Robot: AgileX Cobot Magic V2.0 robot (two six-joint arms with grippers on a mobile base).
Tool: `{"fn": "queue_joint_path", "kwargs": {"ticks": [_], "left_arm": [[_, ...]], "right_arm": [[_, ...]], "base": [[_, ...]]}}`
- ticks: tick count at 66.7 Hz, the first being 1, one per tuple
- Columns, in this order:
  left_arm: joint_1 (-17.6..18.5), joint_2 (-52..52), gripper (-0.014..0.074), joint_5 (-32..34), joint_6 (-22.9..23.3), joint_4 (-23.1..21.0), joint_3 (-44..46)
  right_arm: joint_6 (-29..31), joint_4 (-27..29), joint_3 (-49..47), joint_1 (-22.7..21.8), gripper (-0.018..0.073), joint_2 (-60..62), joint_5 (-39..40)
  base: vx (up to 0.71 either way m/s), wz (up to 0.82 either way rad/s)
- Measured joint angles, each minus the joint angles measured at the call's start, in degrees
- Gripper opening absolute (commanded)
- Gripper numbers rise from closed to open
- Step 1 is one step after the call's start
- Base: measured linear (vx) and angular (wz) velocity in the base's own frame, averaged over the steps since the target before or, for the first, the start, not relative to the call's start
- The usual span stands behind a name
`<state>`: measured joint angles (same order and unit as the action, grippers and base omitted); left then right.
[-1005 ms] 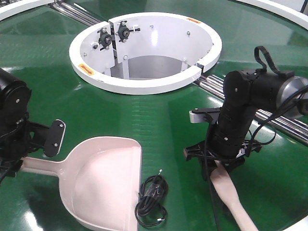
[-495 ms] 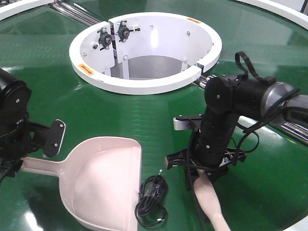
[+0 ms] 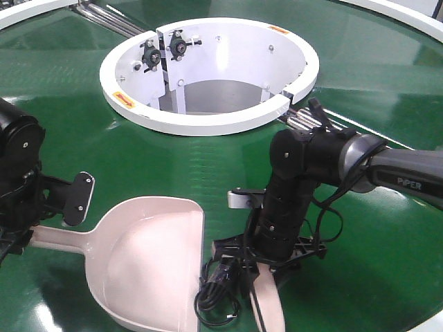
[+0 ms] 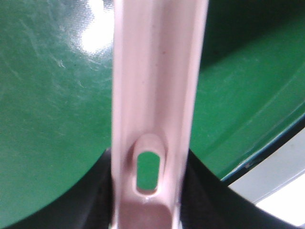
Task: Clean and inspect green conveyor with broom and dustpan
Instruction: 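Sweep the black cable with the brush into the dustpan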
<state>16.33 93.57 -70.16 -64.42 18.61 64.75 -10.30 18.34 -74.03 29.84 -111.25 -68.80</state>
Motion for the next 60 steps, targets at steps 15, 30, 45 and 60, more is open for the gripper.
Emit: {"fn": "queue_joint_path", "kwargs": {"ticks": [15,30,45,60], "left_arm": [[0.00,0.00,-0.0025,0.00,0.00,-0.05,0.00],[0.00,0.00,-0.0025,-0.07,0.00,0.05,0.00],[0.00,0.00,-0.0025,-0.07,0.00,0.05,0.00],[0.00,0.00,-0.0025,-0.07,0.00,0.05,0.00]], "right_arm": [[-0.36,2.88,-2.53,2.05,-0.0005,-2.52,0.81],[-0.75,5.94,-11.16,4.60,-0.0005,-6.85,-0.41],[-0.75,10.81,-22.01,6.87,-0.0005,-13.15,-1.80],[-0.75,12.72,-30.89,8.36,-0.0005,-16.29,-1.15]], "base": [[0.00,0.00],[0.00,0.00],[0.00,0.00],[0.00,0.00]]}}
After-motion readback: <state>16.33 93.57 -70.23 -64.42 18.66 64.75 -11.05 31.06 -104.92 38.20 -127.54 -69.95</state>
